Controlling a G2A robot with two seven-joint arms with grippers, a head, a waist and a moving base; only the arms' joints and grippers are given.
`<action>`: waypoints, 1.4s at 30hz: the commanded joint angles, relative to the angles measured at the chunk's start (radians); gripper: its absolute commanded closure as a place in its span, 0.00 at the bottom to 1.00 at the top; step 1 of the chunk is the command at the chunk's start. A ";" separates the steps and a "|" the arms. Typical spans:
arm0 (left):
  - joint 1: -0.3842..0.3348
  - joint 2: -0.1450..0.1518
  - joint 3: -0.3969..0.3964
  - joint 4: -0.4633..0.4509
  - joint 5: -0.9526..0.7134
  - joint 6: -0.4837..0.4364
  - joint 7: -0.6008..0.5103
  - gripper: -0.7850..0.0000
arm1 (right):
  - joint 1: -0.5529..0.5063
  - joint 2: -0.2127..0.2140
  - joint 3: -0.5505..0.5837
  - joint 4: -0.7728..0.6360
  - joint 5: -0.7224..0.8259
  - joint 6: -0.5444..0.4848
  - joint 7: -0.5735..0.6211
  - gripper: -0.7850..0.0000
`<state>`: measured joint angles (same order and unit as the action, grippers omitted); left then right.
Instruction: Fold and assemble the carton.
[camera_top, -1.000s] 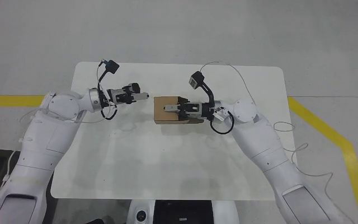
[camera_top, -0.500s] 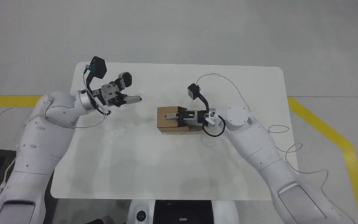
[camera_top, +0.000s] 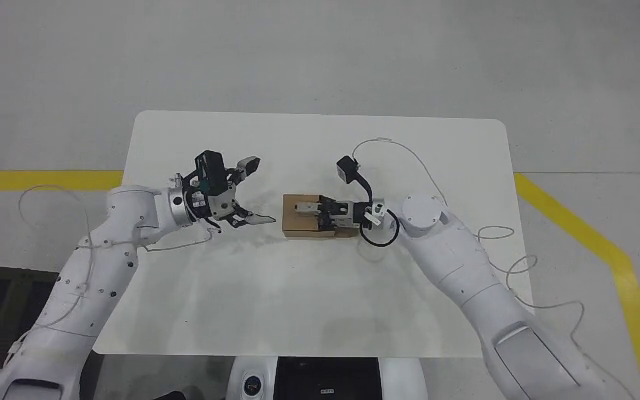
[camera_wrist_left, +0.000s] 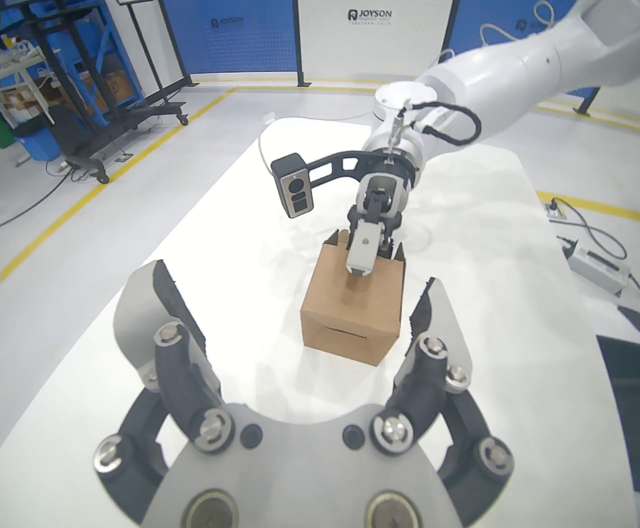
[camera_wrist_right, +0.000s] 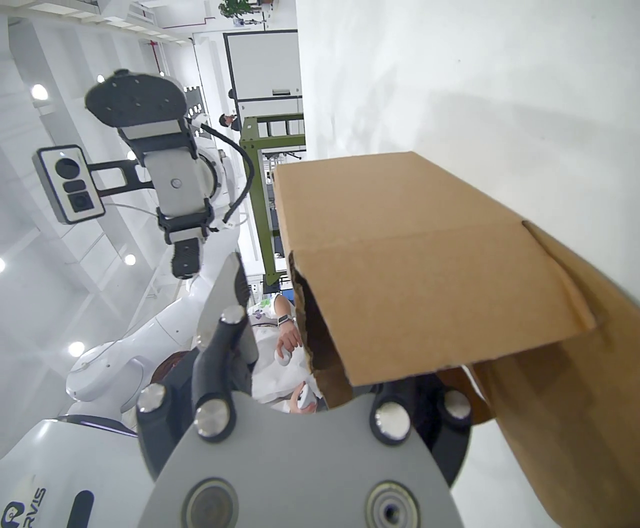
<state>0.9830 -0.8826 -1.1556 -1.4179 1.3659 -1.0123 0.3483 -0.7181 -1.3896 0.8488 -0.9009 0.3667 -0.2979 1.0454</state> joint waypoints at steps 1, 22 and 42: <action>-0.005 0.005 0.013 0.019 0.137 0.000 0.128 0.00 | -0.006 0.004 0.011 -0.023 0.002 -0.002 0.008 0.00; -0.097 -0.001 0.190 0.149 0.516 0.097 0.529 0.00 | -0.264 0.136 0.306 -0.599 -0.221 0.221 0.064 0.00; -0.195 -0.057 0.314 0.241 0.475 0.140 0.464 0.00 | -0.348 0.163 0.368 -0.749 -0.267 0.289 0.063 1.00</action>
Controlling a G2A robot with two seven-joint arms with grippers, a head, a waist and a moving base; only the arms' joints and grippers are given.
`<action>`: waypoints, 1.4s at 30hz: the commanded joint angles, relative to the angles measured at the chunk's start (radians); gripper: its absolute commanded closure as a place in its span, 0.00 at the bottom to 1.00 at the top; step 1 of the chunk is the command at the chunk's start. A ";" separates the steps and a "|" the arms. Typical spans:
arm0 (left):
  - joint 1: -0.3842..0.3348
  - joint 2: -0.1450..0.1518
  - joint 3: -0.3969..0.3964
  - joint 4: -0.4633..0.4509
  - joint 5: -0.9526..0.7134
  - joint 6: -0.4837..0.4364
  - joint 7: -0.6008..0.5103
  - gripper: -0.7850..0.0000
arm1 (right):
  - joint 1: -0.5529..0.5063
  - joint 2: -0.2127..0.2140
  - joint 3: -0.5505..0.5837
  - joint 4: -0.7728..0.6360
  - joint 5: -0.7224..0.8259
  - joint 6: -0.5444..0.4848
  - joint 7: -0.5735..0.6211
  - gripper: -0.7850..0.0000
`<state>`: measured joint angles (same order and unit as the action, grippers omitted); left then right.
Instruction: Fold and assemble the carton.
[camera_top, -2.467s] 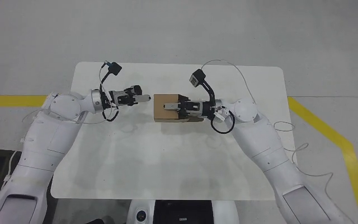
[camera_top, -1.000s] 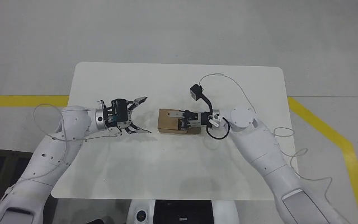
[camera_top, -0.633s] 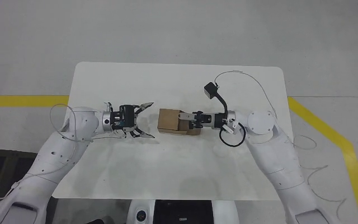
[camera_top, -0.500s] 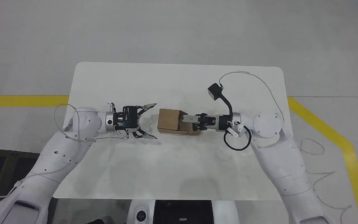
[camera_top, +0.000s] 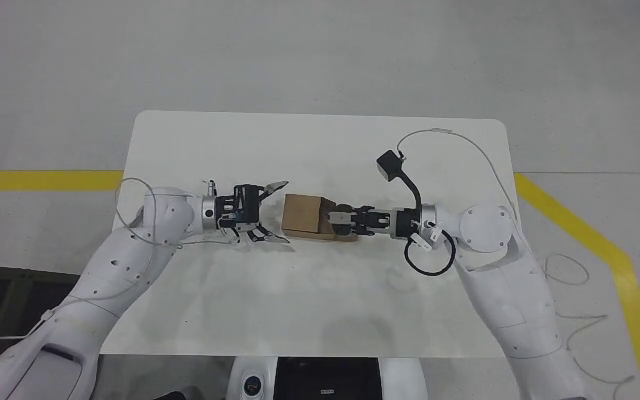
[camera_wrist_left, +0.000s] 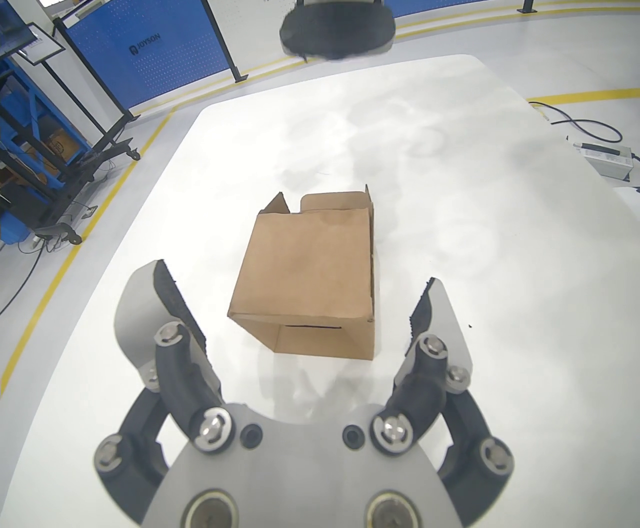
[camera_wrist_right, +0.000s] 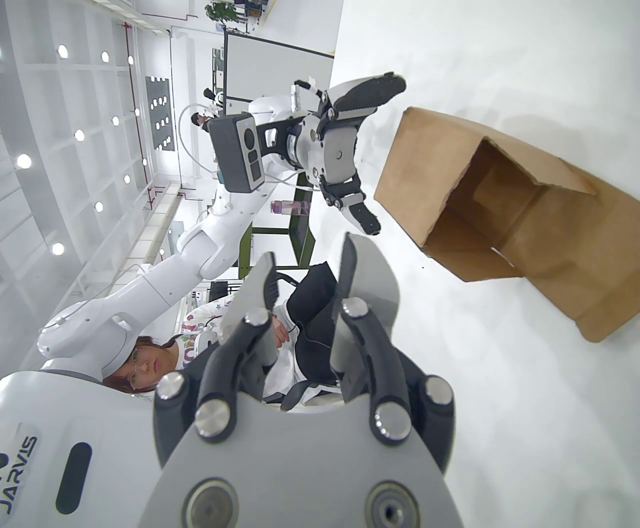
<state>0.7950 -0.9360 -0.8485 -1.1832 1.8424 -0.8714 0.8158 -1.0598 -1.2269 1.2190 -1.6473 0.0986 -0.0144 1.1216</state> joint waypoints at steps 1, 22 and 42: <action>-0.014 -0.007 0.013 0.013 -0.005 -0.002 -0.007 0.00 | -0.013 0.001 -0.004 -0.007 0.001 0.027 -0.022 1.00; -0.109 -0.059 0.112 0.101 -0.013 -0.033 -0.036 0.00 | -0.118 0.022 -0.043 0.069 -0.052 0.235 -0.099 1.00; -0.114 -0.055 0.130 0.113 0.013 -0.059 -0.007 0.00 | 0.057 -0.019 -0.177 0.323 0.047 0.030 -0.177 1.00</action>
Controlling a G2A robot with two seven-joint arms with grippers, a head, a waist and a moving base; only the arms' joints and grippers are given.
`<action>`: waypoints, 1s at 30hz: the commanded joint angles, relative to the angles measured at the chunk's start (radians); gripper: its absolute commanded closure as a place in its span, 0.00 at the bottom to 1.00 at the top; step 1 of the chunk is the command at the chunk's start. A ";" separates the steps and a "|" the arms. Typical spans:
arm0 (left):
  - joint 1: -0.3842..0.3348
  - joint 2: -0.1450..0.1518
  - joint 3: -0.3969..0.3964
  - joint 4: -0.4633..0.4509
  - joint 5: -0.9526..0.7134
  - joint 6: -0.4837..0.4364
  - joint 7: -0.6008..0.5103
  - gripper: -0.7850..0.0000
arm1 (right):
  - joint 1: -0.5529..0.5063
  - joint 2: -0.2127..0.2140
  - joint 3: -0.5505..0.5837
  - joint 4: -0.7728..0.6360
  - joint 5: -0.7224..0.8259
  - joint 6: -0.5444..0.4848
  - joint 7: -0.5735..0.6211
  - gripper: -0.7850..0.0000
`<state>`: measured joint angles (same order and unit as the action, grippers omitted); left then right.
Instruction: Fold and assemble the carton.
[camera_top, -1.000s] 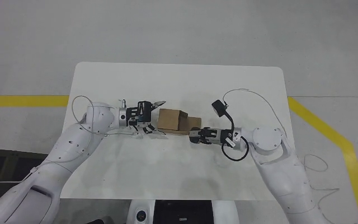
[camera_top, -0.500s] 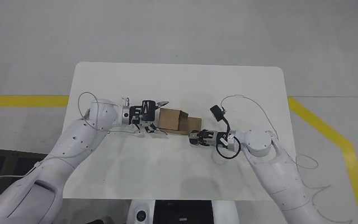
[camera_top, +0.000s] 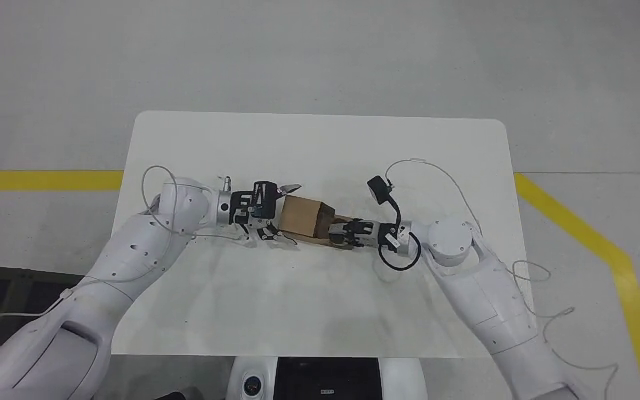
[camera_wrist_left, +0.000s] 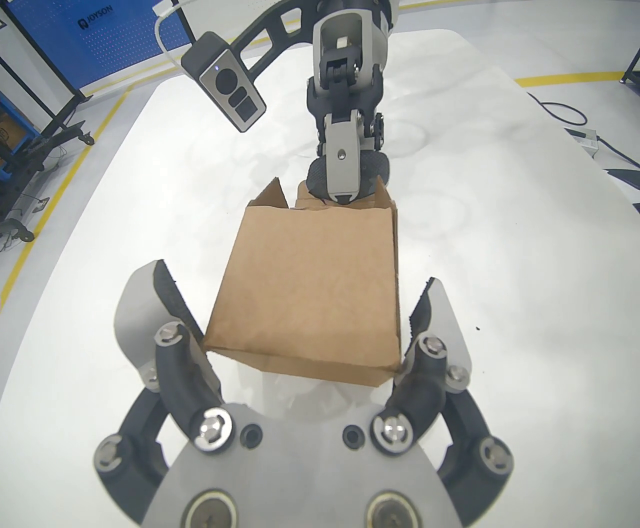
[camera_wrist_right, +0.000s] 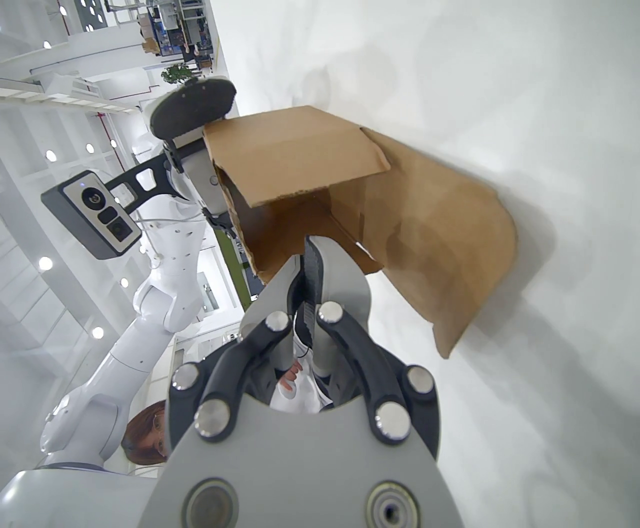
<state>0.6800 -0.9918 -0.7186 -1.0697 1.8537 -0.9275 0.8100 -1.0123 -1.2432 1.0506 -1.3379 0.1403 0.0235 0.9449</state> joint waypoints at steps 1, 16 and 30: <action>0.002 0.002 0.000 -0.002 0.002 -0.006 -0.002 0.00 | 0.018 -0.006 -0.016 0.027 0.011 -0.015 0.000 1.00; 0.010 0.011 -0.019 -0.010 -0.030 -0.021 -0.037 0.00 | -0.031 0.023 0.035 -0.112 -0.053 0.026 0.047 1.00; 0.014 0.016 -0.027 -0.032 -0.055 -0.055 -0.082 0.00 | -0.067 0.026 0.036 -0.140 -0.055 0.060 0.013 1.00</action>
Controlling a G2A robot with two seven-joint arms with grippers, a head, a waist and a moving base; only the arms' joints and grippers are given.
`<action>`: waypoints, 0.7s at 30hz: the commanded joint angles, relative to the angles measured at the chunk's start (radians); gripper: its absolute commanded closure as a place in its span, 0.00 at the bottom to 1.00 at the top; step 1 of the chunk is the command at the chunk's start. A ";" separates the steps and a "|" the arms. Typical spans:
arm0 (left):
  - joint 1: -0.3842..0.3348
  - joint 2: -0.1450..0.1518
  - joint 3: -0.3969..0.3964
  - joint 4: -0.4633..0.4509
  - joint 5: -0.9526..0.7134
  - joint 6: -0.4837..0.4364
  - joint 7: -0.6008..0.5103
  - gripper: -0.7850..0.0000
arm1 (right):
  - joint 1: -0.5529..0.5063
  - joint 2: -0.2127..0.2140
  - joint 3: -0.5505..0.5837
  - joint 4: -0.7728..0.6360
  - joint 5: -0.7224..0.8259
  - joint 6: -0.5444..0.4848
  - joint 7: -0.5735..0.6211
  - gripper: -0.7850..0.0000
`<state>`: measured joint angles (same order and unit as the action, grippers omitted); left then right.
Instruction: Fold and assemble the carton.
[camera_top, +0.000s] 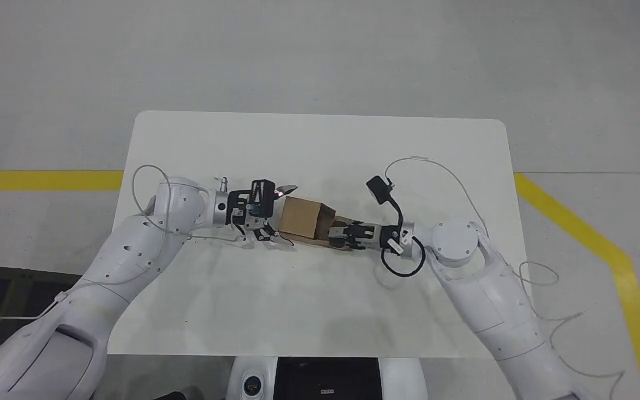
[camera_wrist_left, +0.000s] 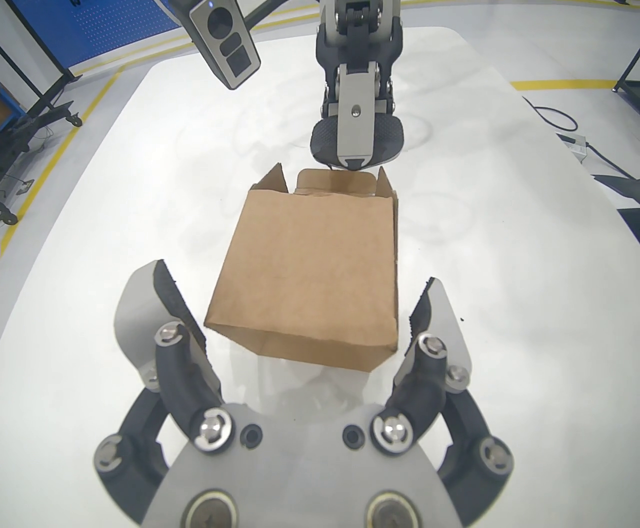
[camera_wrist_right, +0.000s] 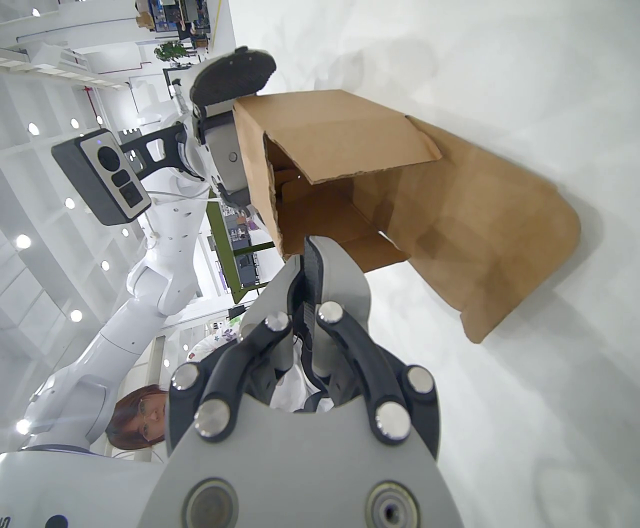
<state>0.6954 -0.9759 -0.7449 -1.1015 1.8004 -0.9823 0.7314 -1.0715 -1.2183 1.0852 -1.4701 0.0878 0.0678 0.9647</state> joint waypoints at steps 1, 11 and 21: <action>-0.001 0.000 -0.001 0.000 -0.003 0.000 -0.008 0.00 | -0.017 0.003 0.004 -0.019 -0.005 0.030 -0.014 1.00; 0.000 -0.001 0.004 -0.007 -0.011 -0.001 -0.028 0.00 | -0.098 0.021 0.034 -0.120 -0.036 0.113 -0.040 1.00; 0.000 -0.001 0.002 -0.018 -0.020 -0.007 -0.041 0.00 | -0.051 0.001 -0.047 -0.020 -0.013 0.057 -0.104 1.00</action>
<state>0.6951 -0.9772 -0.7424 -1.1179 1.7797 -0.9884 0.6906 -1.1307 -1.2157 1.0435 -1.5029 0.0824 0.1343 0.8742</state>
